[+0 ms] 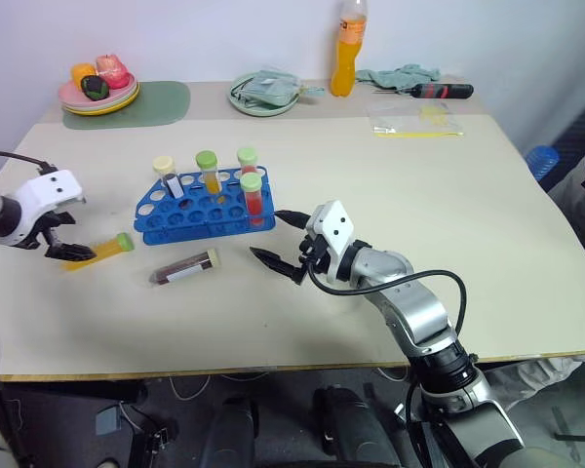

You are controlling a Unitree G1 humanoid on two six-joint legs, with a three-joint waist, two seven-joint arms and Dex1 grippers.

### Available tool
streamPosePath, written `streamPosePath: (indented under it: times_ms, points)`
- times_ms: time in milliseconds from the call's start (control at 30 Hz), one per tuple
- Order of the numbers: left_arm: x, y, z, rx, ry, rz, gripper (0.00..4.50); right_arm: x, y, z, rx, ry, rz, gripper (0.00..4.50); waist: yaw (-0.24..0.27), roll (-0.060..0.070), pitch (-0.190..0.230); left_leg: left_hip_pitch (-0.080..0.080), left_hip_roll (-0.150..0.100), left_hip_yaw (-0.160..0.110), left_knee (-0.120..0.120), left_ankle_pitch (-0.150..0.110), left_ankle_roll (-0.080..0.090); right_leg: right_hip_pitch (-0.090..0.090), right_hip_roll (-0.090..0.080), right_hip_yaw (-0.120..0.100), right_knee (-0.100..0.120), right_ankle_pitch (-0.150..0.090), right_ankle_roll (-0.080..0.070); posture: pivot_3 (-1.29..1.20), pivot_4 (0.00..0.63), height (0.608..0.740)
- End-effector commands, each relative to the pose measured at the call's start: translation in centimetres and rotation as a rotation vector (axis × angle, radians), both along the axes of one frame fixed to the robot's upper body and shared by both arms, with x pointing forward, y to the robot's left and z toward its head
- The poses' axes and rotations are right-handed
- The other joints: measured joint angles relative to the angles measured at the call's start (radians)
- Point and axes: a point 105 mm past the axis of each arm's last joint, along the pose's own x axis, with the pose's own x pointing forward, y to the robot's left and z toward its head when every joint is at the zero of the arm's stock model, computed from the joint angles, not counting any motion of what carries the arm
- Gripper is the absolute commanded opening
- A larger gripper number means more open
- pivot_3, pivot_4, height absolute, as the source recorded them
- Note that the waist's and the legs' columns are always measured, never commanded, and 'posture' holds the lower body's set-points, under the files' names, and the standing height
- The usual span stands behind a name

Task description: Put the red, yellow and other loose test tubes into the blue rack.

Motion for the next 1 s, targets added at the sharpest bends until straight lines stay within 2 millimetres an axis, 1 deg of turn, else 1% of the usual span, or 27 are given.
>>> streamPosePath:
  times_ms: [33, 200, 300, 333, 367, 433, 467, 500, 533, 567, 633, 667, 733, 800, 833, 900, 967, 1000]
  points:
    - [0.0, 0.2, -0.4, 0.041, 0.059, -0.028, 4.43, -0.3, 0.2, 1.2, 0.025, -0.049, 0.006, 4.2, -0.002, 0.0, 0.0, 0.0, 0.0, 0.0, 0.0, 0.0, 0.0, 0.0, 0.0, 0.0, 0.0, 0.0, 0.0, 0.0, 0.15, 0.74]
    - [-0.1, -0.1, -2.5, 0.072, 0.15, -0.04, 4.43, -0.4, -0.1, 1.2, 0.029, -0.051, -0.018, 4.2, -0.005, 0.0, 0.0, 0.0, 0.0, 0.0, 0.0, 0.0, 0.0, -0.001, 0.0, 0.0, 0.001, 0.0, 0.0, 0.0, 0.15, 0.74]
    - [0.1, 0.0, -3.0, 0.085, 0.16, -0.027, 4.43, -0.4, -0.3, 1.3, 0.031, -0.052, -0.03, 4.2, -0.002, 0.0, 0.0, 0.0, 0.0, -0.001, 0.0, 0.0, 0.0, 0.0, 0.0, 0.0, 0.001, 0.0, 0.0, 0.0, 0.15, 0.74]
    - [0.2, -0.1, -3.1, 0.085, 0.159, -0.024, 3.9, -0.4, -0.3, 1.3, 0.031, -0.053, -0.032, 4.2, -0.002, 0.0, 0.0, 0.0, 0.0, -0.001, 0.0, 0.0, 0.0, 0.0, 0.0, 0.0, 0.001, 0.0, 0.0, 0.0, 0.15, 0.74]
    - [0.2, -0.1, -3.1, 0.085, 0.159, -0.022, 3.66, -0.4, -0.3, 1.3, 0.031, -0.053, -0.033, 4.2, -0.001, 0.0, 0.0, 0.0, 0.0, -0.001, 0.0, 0.0, 0.0, 0.0, 0.0, 0.0, 0.001, 0.0, 0.0, 0.0, 0.15, 0.74]
    - [0.2, -0.1, -3.2, 0.084, 0.163, -0.021, 2.65, -0.4, -0.3, 1.3, 0.031, -0.052, -0.035, 4.2, -0.001, 0.0, 0.0, 0.001, 0.0, -0.001, 0.0, 0.0, 0.0, 0.0, 0.0, 0.0, 0.002, 0.0, 0.0, 0.0, 0.15, 0.74]
    - [0.1, 0.0, -3.2, 0.088, 0.165, -0.022, 2.05, -0.4, -0.4, 1.3, 0.031, -0.052, -0.035, 4.2, -0.002, 0.0, 0.0, 0.002, 0.0, -0.001, 0.0, 0.0, 0.0, 0.0, 0.0, 0.0, 0.003, 0.0, 0.0, 0.0, 0.15, 0.74]
    - [0.1, 0.0, -3.3, 0.09, 0.166, -0.022, 1.64, -0.4, -0.4, 1.3, 0.031, -0.052, -0.035, 4.2, -0.002, 0.0, 0.0, 0.002, 0.0, -0.001, 0.0, 0.0, 0.0, 0.0, 0.0, 0.0, 0.003, 0.0, 0.0, 0.0, 0.15, 0.74]
    - [0.0, 0.2, -3.2, 0.092, 0.165, -0.023, 1.14, -0.4, -0.3, 1.3, 0.031, -0.051, -0.034, 4.2, -0.002, 0.0, 0.0, 0.002, 0.0, -0.001, 0.0, 0.0, 0.0, 0.0, 0.0, 0.0, 0.004, 0.0, 0.0, 0.0, 0.15, 0.74]
    - [-0.1, 0.4, -3.1, 0.101, 0.159, -0.021, 0.81, -0.4, -0.3, 1.3, 0.031, -0.051, -0.032, 4.2, -0.002, 0.0, 0.0, 0.002, 0.0, -0.001, 0.0, 0.0, 0.0, 0.0, 0.0, 0.0, 0.004, 0.0, 0.0, 0.0, 0.15, 0.74]
    - [-0.2, 1.1, -2.7, 0.118, 0.137, -0.011, 0.78, -0.5, -0.3, 1.3, 0.031, -0.053, -0.028, 4.2, -0.002, 0.0, 0.0, 0.002, 0.0, -0.001, 0.0, 0.0, 0.0, 0.0, 0.0, 0.0, 0.004, 0.0, 0.0, 0.0, 0.15, 0.74]
    - [-0.3, 1.5, -2.3, 0.123, 0.118, -0.001, 0.78, -0.5, -0.2, 1.3, 0.031, -0.054, -0.026, 4.2, -0.002, 0.0, 0.0, 0.002, 0.0, -0.001, 0.0, 0.0, 0.0, 0.0, 0.0, 0.0, 0.004, 0.0, 0.0, 0.0, 0.15, 0.74]
    - [-0.4, 2.4, -0.7, 0.097, 0.045, 0.051, 0.78, -0.6, -0.3, 1.4, 0.03, -0.056, -0.024, 4.2, -0.005, 0.0, 0.0, 0.002, 0.0, -0.001, 0.0, 0.0, 0.0, 0.0, 0.0, 0.0, 0.004, 0.0, 0.0, 0.0, 0.15, 0.74]
    - [-0.2, 3.2, 1.4, 0.058, -0.065, 0.11, 0.78, -0.7, -0.3, 1.4, 0.029, -0.058, -0.024, 4.2, -0.01, -0.001, 0.0, 0.001, 0.0, -0.001, 0.0, 0.0, 0.0, 0.0, 0.0, 0.0, 0.003, 0.0, 0.0, 0.0, 0.15, 0.74]
    - [0.0, 3.3, 2.4, 0.03, -0.119, 0.123, 0.78, -0.7, -0.4, 1.4, 0.029, -0.058, -0.024, 4.2, -0.01, -0.001, 0.0, 0.001, 0.0, -0.001, 0.0, 0.0, 0.0, 0.0, 0.0, 0.0, 0.003, 0.0, 0.0, 0.0, 0.15, 0.74]
    - [0.6, 2.7, 4.6, -0.071, -0.244, 0.129, 0.78, -0.8, -0.6, 1.4, 0.03, -0.057, -0.026, 4.2, -0.011, -0.001, 0.0, 0.001, 0.0, -0.001, 0.0, 0.0, 0.0, 0.0, 0.0, 0.0, 0.002, 0.0, 0.0, 0.0, 0.15, 0.74]
    - [1.9, 0.7, 8.0, -0.222, -0.46, 0.082, 0.78, -0.5, -0.9, 1.4, 0.033, -0.052, -0.042, 4.2, -0.001, -0.001, 0.0, 0.0, 0.0, -0.001, 0.0, 0.0, 0.0, 0.0, 0.0, -0.001, 0.002, 0.0, 0.0, 0.0, 0.15, 0.74]
    - [2.3, -0.5, 8.9, -0.283, -0.537, 0.054, 0.78, -0.4, -1.0, 1.4, 0.033, -0.05, -0.052, 4.2, 0.003, -0.001, 0.0, 0.0, 0.0, -0.001, 0.001, 0.0, 0.0, 0.0, -0.001, -0.001, 0.002, 0.0, 0.0, 0.0, 0.15, 0.74]
